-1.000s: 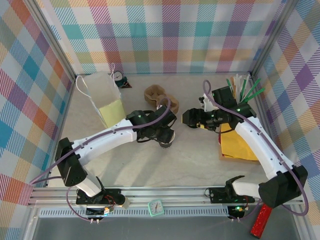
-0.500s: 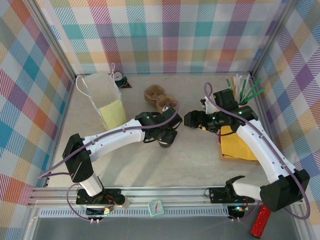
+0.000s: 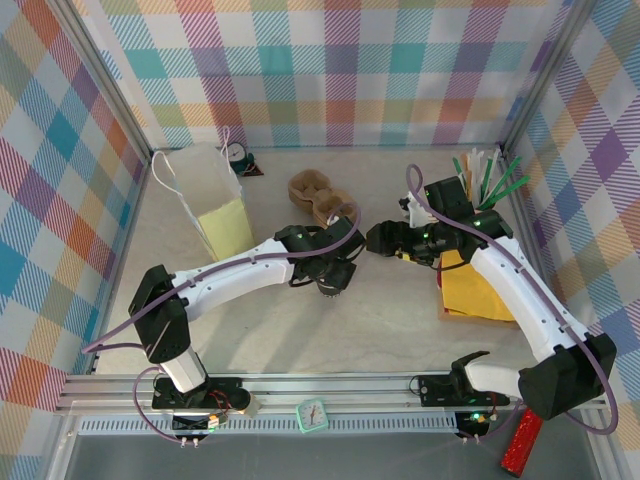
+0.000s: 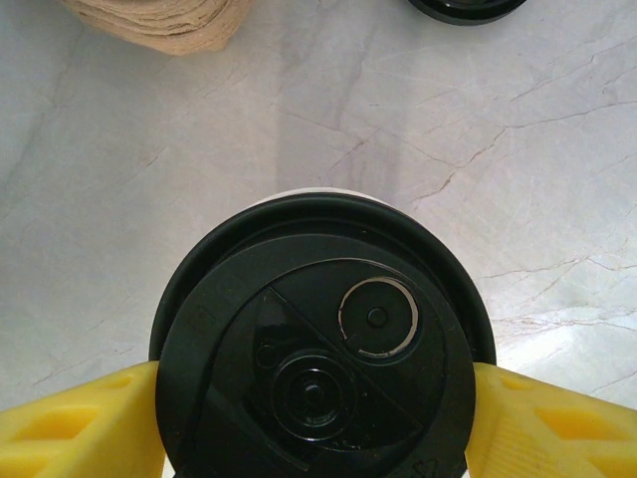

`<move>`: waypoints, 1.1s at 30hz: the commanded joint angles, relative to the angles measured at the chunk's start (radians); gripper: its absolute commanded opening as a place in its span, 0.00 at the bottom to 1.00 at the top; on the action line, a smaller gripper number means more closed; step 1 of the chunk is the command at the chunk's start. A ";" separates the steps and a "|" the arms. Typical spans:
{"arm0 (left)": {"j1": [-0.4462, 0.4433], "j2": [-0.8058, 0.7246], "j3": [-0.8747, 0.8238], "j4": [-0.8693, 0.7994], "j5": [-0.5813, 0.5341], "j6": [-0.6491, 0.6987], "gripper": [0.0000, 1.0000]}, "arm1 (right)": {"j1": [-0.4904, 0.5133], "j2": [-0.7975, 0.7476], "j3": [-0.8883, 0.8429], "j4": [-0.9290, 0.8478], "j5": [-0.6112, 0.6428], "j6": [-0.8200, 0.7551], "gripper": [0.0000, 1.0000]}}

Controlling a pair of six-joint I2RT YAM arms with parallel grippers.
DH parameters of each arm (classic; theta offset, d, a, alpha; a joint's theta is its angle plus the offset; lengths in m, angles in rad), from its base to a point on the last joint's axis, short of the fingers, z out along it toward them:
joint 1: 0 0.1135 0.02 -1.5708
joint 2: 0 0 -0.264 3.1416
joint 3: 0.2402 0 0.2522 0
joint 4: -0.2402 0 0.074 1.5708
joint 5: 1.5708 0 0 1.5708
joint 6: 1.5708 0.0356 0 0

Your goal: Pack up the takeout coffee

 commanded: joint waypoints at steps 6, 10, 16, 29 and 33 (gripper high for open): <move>0.003 0.032 -0.016 -0.004 0.005 0.005 0.70 | -0.002 0.008 0.000 0.003 -0.020 0.003 0.99; 0.006 0.041 -0.011 -0.010 0.001 0.006 0.70 | -0.002 0.010 0.002 0.006 -0.021 0.005 0.99; 0.009 0.052 -0.019 -0.007 0.006 0.006 0.70 | -0.002 0.015 0.004 0.007 -0.024 0.005 0.99; 0.009 0.041 -0.001 -0.025 0.006 0.002 0.85 | -0.002 0.027 0.009 0.014 -0.029 0.010 0.99; 0.009 0.032 0.014 -0.033 -0.003 0.000 0.87 | -0.002 0.033 0.008 0.019 -0.034 0.012 0.99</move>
